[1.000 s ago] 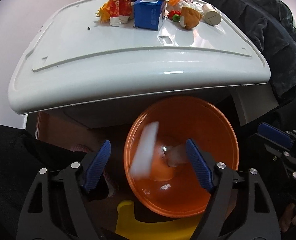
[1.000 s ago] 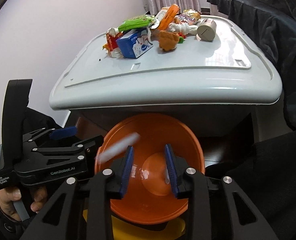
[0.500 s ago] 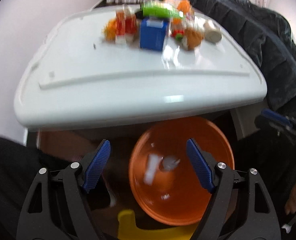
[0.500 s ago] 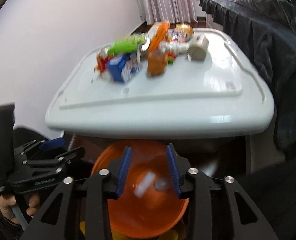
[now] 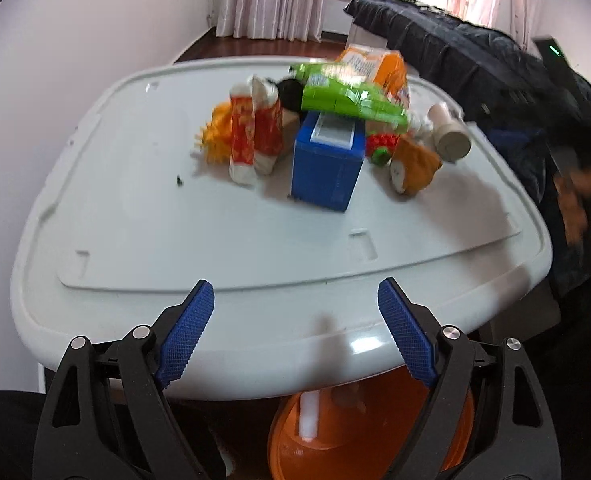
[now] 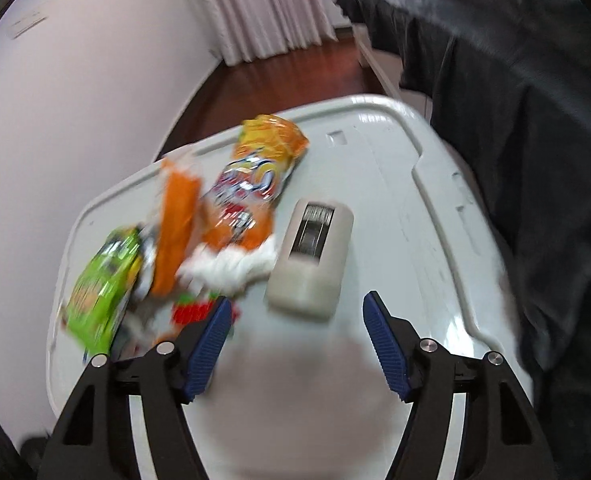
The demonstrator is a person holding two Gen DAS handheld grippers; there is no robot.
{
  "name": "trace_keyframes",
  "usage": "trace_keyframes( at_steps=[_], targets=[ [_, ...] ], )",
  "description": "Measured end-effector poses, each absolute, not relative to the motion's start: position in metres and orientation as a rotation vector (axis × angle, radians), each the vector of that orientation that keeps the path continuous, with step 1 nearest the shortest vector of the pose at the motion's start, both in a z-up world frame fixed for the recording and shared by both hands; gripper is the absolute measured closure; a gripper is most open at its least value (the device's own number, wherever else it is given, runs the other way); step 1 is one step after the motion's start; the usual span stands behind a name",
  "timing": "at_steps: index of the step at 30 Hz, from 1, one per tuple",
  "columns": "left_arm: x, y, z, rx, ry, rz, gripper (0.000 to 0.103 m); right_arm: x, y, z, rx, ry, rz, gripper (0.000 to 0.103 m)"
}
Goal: Collect trash
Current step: 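Grasp the beige cylinder with the right tool while the left tool grasps the green snack bag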
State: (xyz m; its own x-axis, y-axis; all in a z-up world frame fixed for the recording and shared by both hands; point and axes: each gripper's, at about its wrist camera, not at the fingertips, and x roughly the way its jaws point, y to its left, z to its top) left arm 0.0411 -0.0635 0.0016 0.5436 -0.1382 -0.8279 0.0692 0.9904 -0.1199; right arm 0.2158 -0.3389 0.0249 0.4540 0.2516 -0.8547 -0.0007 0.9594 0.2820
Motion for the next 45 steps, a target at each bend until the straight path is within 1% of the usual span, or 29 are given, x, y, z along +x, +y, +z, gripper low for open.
trace_keyframes(
  at_steps=[1,3,6,10,14,17,20,25,29,33,37,41,45],
  targets=[
    [0.041,-0.064,0.0,-0.077,0.995,-0.125,0.021,0.226,-0.338,0.021,0.256,1.114,0.147,0.038],
    [0.041,-0.063,-0.001,-0.087,0.997,-0.13,0.021,0.243,-0.335,0.013,0.242,1.154,0.117,0.045],
    [0.038,-0.06,0.001,-0.089,0.975,-0.131,0.021,0.265,-0.33,0.002,0.22,1.225,0.08,0.05],
    [0.036,-0.057,0.003,-0.09,0.958,-0.136,0.021,0.285,-0.329,-0.011,0.259,1.294,0.034,0.053],
    [0.034,-0.058,0.003,-0.091,0.957,-0.153,0.021,0.297,-0.317,-0.012,0.203,1.296,0.004,0.056],
    [0.032,-0.057,0.002,-0.101,0.961,-0.156,0.021,0.291,-0.306,-0.012,0.13,1.274,0.003,0.056],
    [0.032,-0.054,0.002,-0.114,0.964,-0.151,0.021,0.276,-0.315,-0.008,0.176,1.237,0.034,0.056],
    [0.033,-0.054,0.007,-0.103,0.956,-0.133,0.021,0.229,-0.341,0.02,0.249,1.114,0.106,0.056],
    [0.042,-0.067,0.024,-0.051,0.936,-0.141,0.021,0.179,-0.356,0.038,0.244,1.029,0.133,0.056],
    [0.076,-0.093,0.061,0.003,0.901,-0.139,0.021,0.134,-0.353,0.042,0.258,0.981,0.185,0.056],
    [0.126,-0.115,0.089,0.055,0.9,-0.112,0.02,0.125,-0.35,0.037,0.262,0.964,0.245,0.056],
    [0.188,-0.121,0.09,0.011,1.033,-0.113,0.019,0.124,-0.356,0.04,0.273,0.948,0.262,0.056],
    [0.223,-0.124,0.075,0.021,1.14,-0.095,0.019,0.126,-0.364,0.038,0.312,0.949,0.272,0.056]
  ],
)
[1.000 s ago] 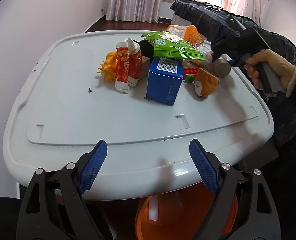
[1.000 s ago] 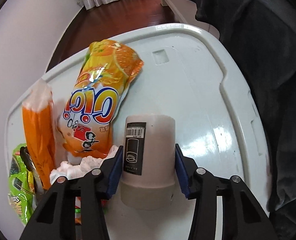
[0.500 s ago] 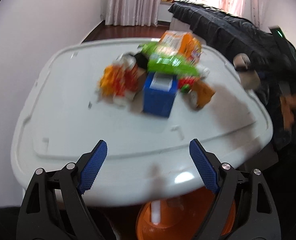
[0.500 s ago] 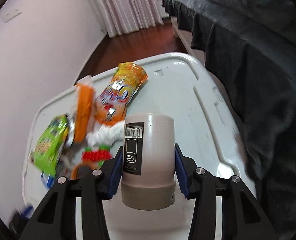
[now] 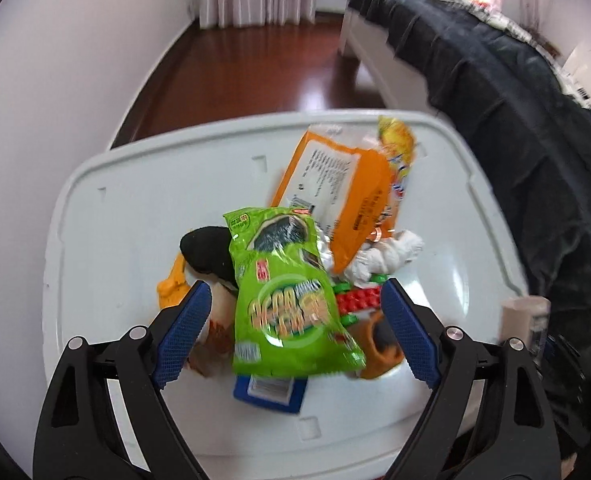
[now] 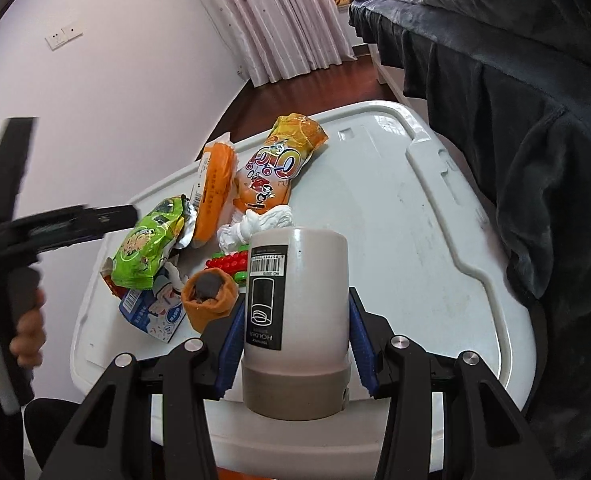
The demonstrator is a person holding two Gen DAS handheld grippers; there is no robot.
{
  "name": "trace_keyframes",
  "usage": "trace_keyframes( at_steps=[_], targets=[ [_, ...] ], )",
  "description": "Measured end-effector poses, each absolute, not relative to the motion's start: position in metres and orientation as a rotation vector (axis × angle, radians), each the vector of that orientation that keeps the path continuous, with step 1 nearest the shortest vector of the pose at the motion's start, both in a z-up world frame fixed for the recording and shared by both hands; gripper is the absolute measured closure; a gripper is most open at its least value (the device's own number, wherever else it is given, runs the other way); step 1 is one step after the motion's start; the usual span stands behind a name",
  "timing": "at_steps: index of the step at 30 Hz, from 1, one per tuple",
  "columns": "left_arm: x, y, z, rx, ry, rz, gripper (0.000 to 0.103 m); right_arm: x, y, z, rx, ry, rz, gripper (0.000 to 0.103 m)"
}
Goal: Collect trash
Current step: 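Grasp the beige cylinder with the right tool while the left tool grasps the green snack bag, then carry the beige cylinder and green bag over the bucket and release both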
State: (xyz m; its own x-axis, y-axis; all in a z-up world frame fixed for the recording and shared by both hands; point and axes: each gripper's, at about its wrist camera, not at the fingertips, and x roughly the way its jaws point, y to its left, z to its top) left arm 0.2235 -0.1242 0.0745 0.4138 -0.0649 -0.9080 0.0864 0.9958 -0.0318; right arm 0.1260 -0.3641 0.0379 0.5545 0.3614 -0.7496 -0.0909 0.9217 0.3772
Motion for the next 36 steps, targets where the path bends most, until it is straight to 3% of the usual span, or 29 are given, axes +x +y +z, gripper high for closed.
trace_keyframes(
  at_steps=[10,12,17,30,36],
  targets=[
    [0.245,-0.127,0.032,0.078,1.241,-0.057,0.021,0.126,-0.366,0.04,0.332,0.937,0.294,0.056],
    [0.245,-0.126,0.03,0.069,1.22,-0.06,0.042,0.128,-0.364,0.039,0.328,0.941,0.297,0.056],
    [0.231,-0.12,0.035,0.057,1.139,-0.073,0.056,0.129,-0.357,0.037,0.311,0.954,0.303,0.056],
    [0.115,-0.105,0.141,-0.005,0.711,-0.214,0.058,0.122,-0.333,0.048,0.237,0.893,0.321,0.056],
    [0.133,-0.095,0.106,-0.123,0.927,-0.26,0.058,0.108,-0.318,0.057,0.156,0.828,0.322,0.056]
  ],
)
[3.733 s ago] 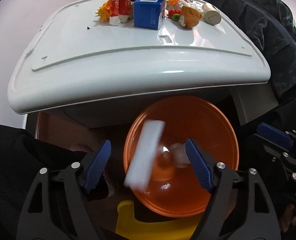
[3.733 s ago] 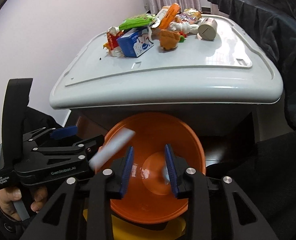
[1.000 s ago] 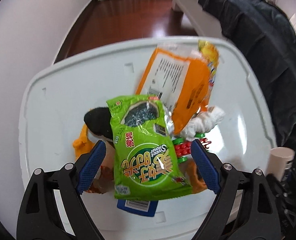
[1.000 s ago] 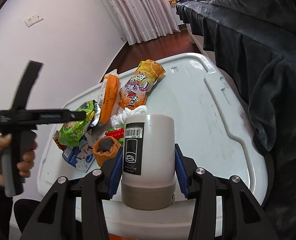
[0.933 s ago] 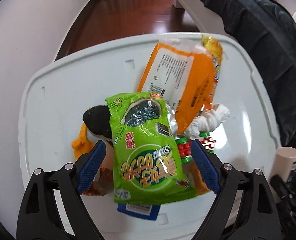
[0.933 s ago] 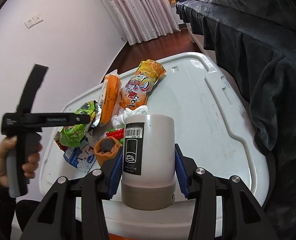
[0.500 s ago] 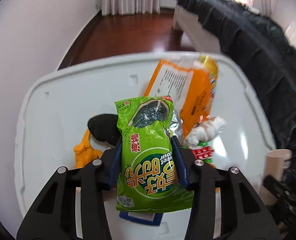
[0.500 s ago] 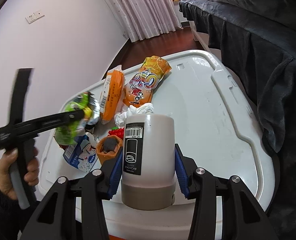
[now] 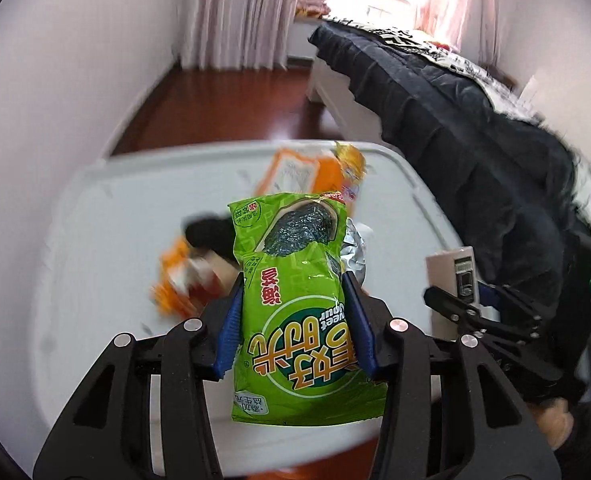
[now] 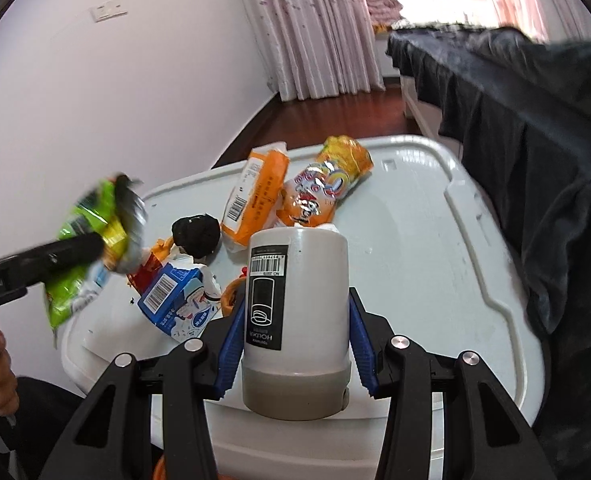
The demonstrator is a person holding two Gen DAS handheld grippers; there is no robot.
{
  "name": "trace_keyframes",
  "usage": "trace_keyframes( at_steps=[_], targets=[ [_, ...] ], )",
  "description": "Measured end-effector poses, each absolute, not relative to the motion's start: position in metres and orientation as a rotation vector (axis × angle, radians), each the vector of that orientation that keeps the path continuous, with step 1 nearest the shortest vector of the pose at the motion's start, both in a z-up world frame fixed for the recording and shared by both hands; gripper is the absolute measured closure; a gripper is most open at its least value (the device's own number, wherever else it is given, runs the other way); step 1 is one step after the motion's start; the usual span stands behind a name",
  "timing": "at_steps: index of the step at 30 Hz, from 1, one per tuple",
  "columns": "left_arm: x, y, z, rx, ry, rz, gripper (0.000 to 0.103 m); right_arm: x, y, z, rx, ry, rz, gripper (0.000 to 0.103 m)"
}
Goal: Collect trash
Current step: 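Carry the beige cylinder and green bag over the bucket and release both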
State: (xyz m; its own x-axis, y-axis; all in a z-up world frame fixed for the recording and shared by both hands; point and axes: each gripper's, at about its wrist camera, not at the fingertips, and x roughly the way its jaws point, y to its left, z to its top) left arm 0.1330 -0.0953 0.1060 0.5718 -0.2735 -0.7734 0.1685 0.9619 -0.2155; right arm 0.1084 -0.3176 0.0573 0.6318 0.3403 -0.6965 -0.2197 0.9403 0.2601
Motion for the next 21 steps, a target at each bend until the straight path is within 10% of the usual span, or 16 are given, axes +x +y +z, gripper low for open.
trace_keyframes(
  at_steps=[21],
  targets=[
    [-0.073,-0.077,0.033,-0.122,0.912,-0.372,0.057,-0.086,-0.266,0.025,0.107,0.966,0.367,0.056]
  ],
)
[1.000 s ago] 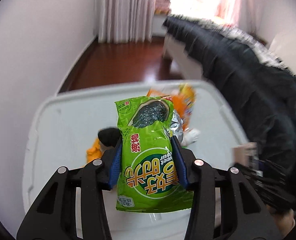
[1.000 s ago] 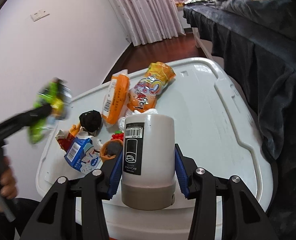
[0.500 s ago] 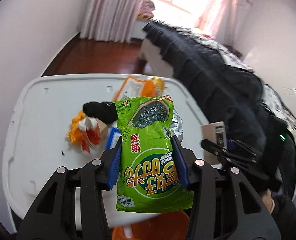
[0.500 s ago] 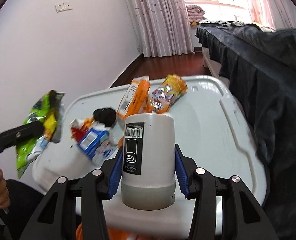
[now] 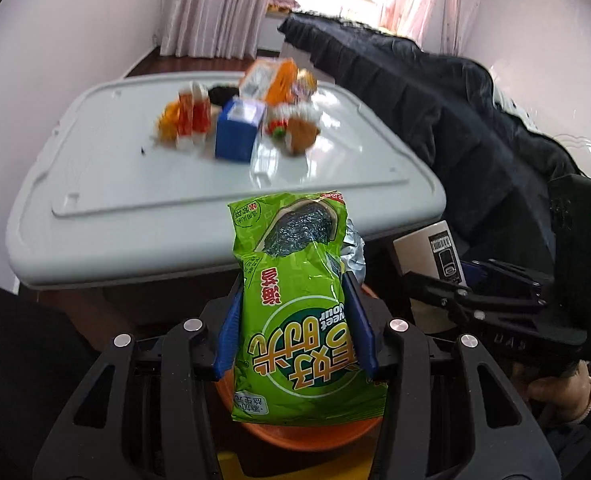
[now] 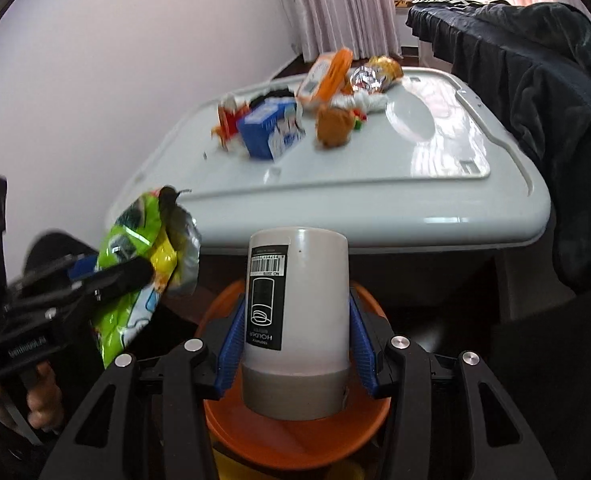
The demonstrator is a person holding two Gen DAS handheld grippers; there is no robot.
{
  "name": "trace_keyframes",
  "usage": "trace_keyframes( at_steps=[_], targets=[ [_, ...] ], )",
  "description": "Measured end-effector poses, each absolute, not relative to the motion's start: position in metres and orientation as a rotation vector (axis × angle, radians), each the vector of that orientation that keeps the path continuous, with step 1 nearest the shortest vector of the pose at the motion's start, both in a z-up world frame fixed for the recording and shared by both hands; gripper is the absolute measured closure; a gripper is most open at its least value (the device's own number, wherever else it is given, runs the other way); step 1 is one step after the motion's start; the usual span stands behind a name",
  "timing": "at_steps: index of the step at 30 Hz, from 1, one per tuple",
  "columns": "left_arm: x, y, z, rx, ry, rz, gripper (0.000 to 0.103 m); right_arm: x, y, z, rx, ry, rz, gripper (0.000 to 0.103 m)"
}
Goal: Collect trash
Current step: 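Carry the beige cylinder and green bag over the bucket and release both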
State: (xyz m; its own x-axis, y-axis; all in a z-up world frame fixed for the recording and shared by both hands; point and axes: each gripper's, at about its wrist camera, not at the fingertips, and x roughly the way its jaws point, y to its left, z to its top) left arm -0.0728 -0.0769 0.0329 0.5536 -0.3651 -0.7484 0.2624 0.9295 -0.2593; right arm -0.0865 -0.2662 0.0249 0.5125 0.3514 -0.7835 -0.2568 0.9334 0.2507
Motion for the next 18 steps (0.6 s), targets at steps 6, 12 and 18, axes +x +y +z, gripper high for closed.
trace_keyframes(
  at_steps=[6,12,18],
  targets=[
    [-0.07,-0.073,0.016,-0.123,0.977,-0.35,0.057,-0.079,-0.268,0.014,0.111,1.012,0.347,0.056],
    [-0.066,-0.074,0.008,-0.097,1.004,-0.309,0.057,-0.08,-0.268,0.002,0.102,1.049,0.334,0.056],
    [-0.06,-0.077,0.0,-0.069,1.048,-0.269,0.057,-0.077,-0.266,-0.005,0.088,1.075,0.327,0.056]
  ],
)
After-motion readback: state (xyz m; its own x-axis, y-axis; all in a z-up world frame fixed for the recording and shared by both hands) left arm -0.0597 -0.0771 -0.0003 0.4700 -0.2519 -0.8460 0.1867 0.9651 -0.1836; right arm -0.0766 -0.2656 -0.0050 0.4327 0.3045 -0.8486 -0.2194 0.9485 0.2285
